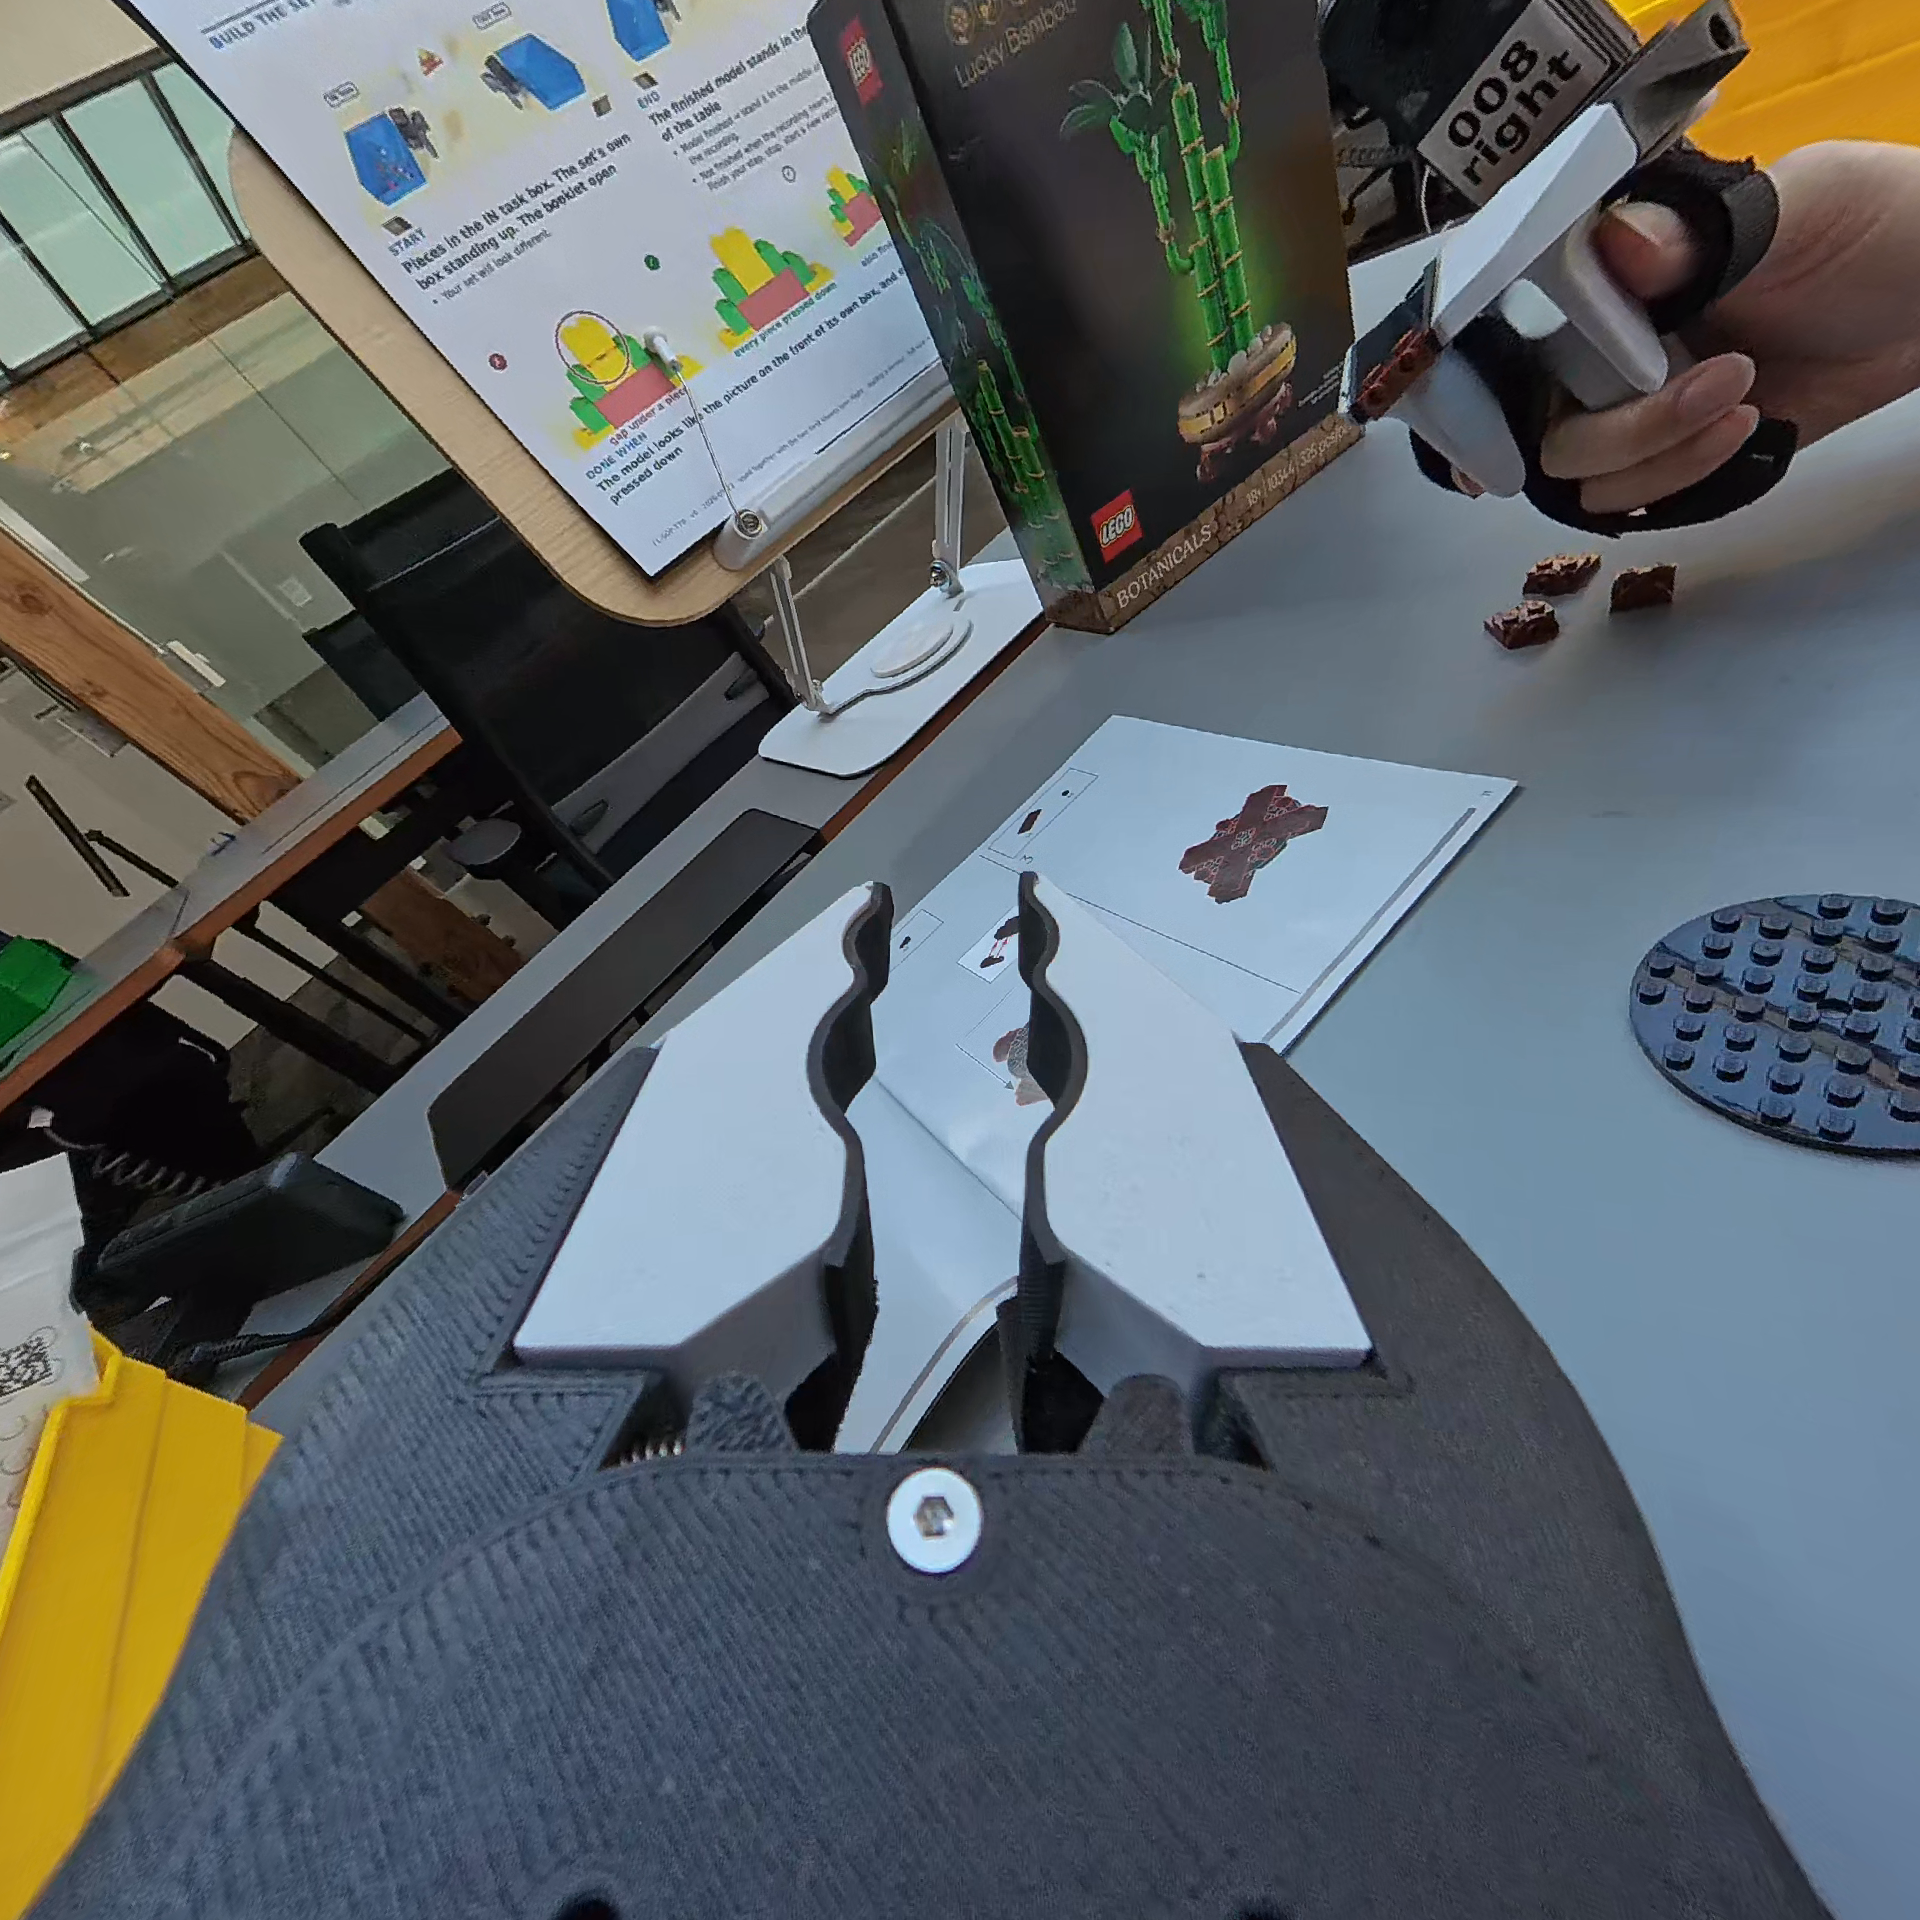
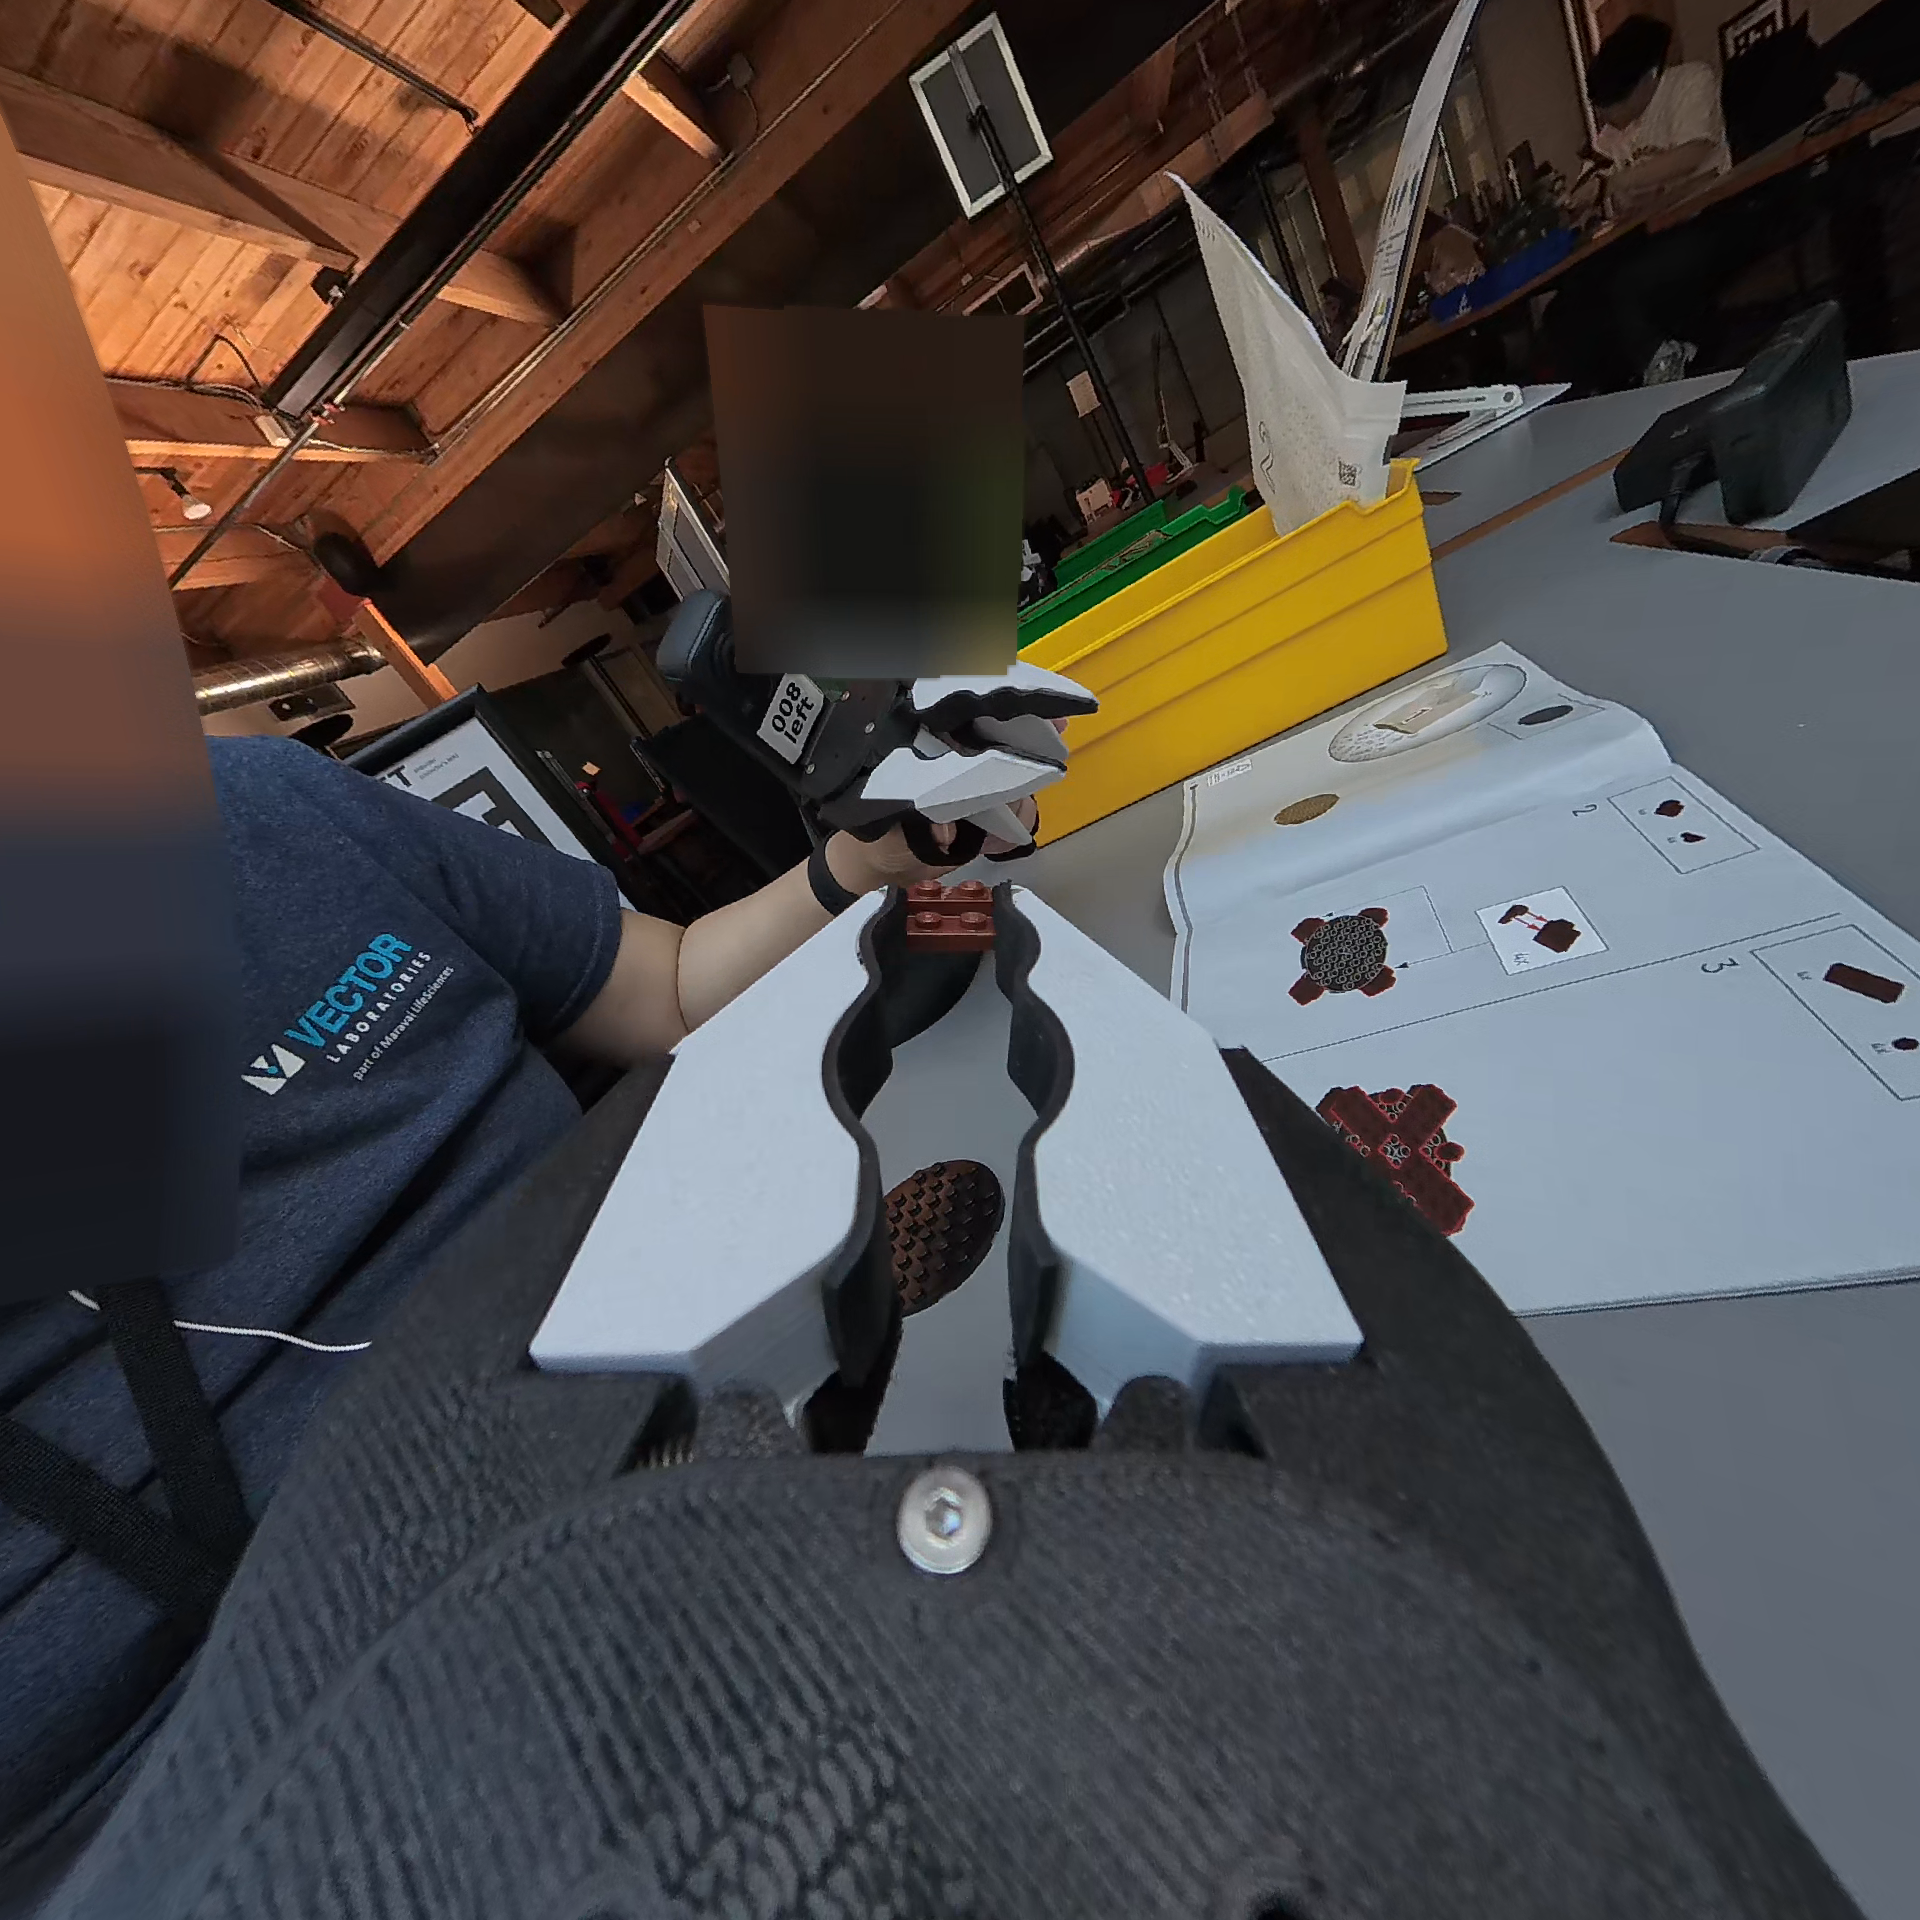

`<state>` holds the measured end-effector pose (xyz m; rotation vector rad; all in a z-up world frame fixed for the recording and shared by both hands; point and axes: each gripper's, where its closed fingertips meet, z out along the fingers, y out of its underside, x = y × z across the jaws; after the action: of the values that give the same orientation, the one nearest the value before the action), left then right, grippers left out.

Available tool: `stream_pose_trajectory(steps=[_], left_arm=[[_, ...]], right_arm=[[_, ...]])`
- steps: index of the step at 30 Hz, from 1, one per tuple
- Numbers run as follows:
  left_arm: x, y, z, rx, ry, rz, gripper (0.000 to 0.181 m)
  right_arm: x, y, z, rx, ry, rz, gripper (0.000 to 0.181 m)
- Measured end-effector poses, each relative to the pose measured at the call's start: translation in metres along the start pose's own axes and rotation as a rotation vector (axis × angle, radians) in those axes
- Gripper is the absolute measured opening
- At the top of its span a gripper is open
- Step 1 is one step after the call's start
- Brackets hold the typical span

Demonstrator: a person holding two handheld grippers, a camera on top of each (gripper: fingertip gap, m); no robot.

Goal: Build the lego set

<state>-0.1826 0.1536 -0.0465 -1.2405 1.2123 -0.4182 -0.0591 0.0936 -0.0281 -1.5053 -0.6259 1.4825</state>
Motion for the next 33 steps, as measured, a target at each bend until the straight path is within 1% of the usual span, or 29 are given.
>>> stream_pose_trajectory(steps=[3, 5, 7, 9, 11, 14, 16, 18, 23, 26, 27, 29, 31, 33], left_arm=[[0.000, 0.001, 0.000, -0.010, 0.001, 0.018, 0.022], [0.003, 0.008, -0.001, -0.055, 0.036, 0.043, 0.021], [0.015, 0.031, -0.011, -0.208, 0.162, 0.104, 0.020], [0.026, 0.053, -0.029, -0.344, 0.282, 0.063, 0.020], [0.039, 0.061, -0.047, -0.372, 0.387, -0.012, 0.017], [0.051, 0.072, -0.067, -0.421, 0.472, -0.042, 0.016], [0.056, 0.073, -0.072, -0.437, 0.503, -0.082, 0.017], [0.065, 0.073, -0.074, -0.447, 0.532, -0.085, 0.017], [0.072, 0.097, -0.075, -0.579, 0.511, 0.025, 0.018], [0.071, 0.099, -0.076, -0.587, 0.523, 0.064, 0.013], [0.072, 0.100, -0.077, -0.588, 0.537, 0.088, 0.008], [0.073, 0.100, -0.075, -0.572, 0.582, 0.161, 0.005], [0.079, 0.095, -0.071, -0.536, 0.655, 0.226, 0.003], [0.087, 0.081, -0.061, -0.481, 0.705, 0.254, 0.003]], right_arm=[[-0.001, 0.003, 0.002, -0.014, -0.003, -0.008, 0.016], [-0.001, 0.005, 0.003, -0.025, -0.003, -0.009, 0.016], [-0.001, 0.006, 0.004, -0.032, -0.004, -0.010, 0.016], [-0.002, 0.007, 0.005, -0.037, -0.004, -0.014, 0.016], [-0.001, 0.008, 0.005, -0.042, -0.002, -0.016, 0.016], [-0.001, 0.009, 0.006, -0.046, -0.008, -0.009, 0.016], [0.000, 0.011, 0.008, -0.055, -0.009, -0.005, 0.016], [0.000, 0.014, 0.009, -0.070, -0.005, -0.007, 0.016], [0.001, 0.016, 0.009, -0.080, 0.000, -0.007, 0.016], [0.001, 0.016, 0.009, -0.081, -0.001, -0.005, 0.016], [0.001, 0.016, 0.009, -0.083, -0.003, -0.003, 0.016], [0.000, 0.017, 0.010, -0.091, -0.007, -0.001, 0.016], [0.000, 0.020, 0.011, -0.105, -0.011, 0.005, 0.016], [-0.002, 0.028, 0.014, -0.146, -0.029, 0.030, 0.015]])
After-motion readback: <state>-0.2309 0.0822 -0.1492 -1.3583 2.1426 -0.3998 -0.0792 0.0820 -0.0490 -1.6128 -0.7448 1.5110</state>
